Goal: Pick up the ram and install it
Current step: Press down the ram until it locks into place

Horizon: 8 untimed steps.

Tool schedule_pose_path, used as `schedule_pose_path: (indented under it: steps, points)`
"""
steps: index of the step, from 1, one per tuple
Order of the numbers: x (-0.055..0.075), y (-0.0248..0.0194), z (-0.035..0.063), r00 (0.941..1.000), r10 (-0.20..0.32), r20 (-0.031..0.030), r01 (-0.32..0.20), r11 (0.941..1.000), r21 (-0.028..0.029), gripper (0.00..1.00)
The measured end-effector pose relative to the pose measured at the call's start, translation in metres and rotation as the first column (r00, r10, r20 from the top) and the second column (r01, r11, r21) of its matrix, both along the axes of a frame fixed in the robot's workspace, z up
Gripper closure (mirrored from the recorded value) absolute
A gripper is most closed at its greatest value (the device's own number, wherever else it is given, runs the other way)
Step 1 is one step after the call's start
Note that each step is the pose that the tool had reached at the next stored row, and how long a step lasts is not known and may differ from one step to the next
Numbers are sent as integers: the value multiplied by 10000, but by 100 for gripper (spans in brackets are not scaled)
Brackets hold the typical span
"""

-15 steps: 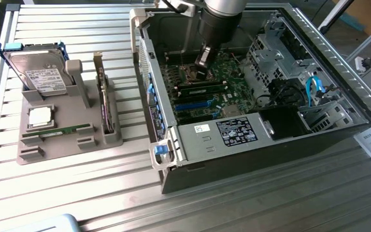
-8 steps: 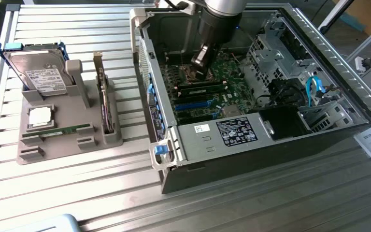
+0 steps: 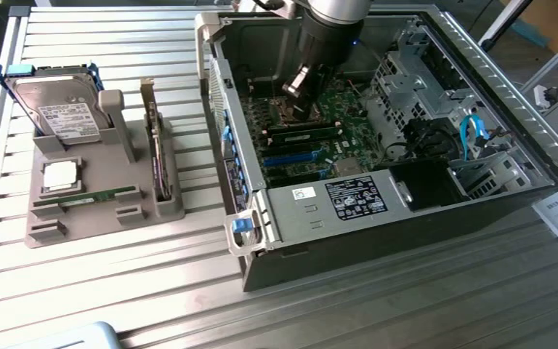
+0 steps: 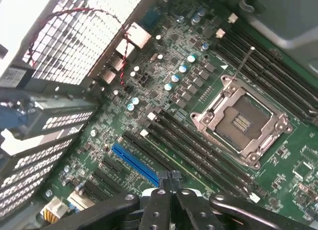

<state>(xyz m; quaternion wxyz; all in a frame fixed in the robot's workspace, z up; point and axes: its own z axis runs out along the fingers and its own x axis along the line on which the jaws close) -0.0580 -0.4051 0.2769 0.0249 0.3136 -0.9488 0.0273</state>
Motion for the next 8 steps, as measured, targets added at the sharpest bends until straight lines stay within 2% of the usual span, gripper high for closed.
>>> schedule_pose_path:
  steps: [5,7,8]
  points:
    - [0,0,0,9959,-904,0,904,9959,-5,89]
    - [0,0,0,9893,-1456,0,1456,9893,-7,89]
    - [0,0,0,9842,-1773,1,1773,9842,-7,89]
